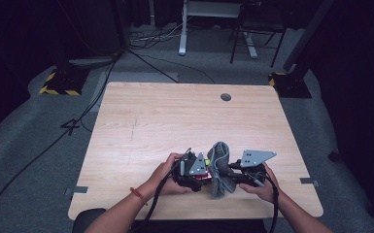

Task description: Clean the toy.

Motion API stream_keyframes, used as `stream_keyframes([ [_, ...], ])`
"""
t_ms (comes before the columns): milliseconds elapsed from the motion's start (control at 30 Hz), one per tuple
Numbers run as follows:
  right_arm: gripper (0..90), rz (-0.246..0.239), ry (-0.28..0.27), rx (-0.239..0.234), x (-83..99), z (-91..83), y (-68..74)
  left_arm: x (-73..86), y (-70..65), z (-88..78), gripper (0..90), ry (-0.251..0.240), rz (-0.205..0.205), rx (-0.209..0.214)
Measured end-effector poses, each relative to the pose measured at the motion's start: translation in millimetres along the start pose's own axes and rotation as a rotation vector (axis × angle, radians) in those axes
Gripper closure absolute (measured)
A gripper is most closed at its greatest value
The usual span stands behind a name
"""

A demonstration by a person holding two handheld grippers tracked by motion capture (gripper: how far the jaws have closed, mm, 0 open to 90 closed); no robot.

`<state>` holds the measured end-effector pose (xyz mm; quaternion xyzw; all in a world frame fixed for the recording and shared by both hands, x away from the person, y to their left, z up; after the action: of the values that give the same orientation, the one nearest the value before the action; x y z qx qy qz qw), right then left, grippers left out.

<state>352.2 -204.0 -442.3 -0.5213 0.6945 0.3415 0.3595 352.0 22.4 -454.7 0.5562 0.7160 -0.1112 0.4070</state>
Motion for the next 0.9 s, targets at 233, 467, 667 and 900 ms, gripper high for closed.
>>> stream_keyframes([
  [233, 77.3, 0.002, 0.058, 0.042, 8.2, 2.5, -4.7, -5.0, 2.4, -9.0, 32.0, -0.042, -0.003, 0.012],
  [467, 77.3, -0.012, 0.078, 0.028, 11.8, 6.5, -0.3, -2.6, 7.2, -9.8, 32.0, -0.018, -0.006, -0.003],
  [667, 77.2, -0.031, 0.016, 0.002, 2.7, -1.4, 5.7, -1.1, 3.7, -2.4, 32.1, 0.017, -0.007, 0.012],
  [900, 77.0, -0.022, 0.012, 0.06, -0.1, -0.9, -1.9, -5.1, -4.7, -2.1, 32.3, -0.005, 0.015, 0.045],
])
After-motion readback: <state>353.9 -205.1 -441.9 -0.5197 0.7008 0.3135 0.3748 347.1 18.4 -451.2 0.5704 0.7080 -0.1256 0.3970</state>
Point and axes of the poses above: each handheld gripper's, and its own axes: z roughly forward along the jaws, x roughly out of its underside, y roughly to its left, the point moved 1 cm from there along z, roughly forward along the jaws, and after that the axes turned 9 degrees about -x, right-handed, at the moved point
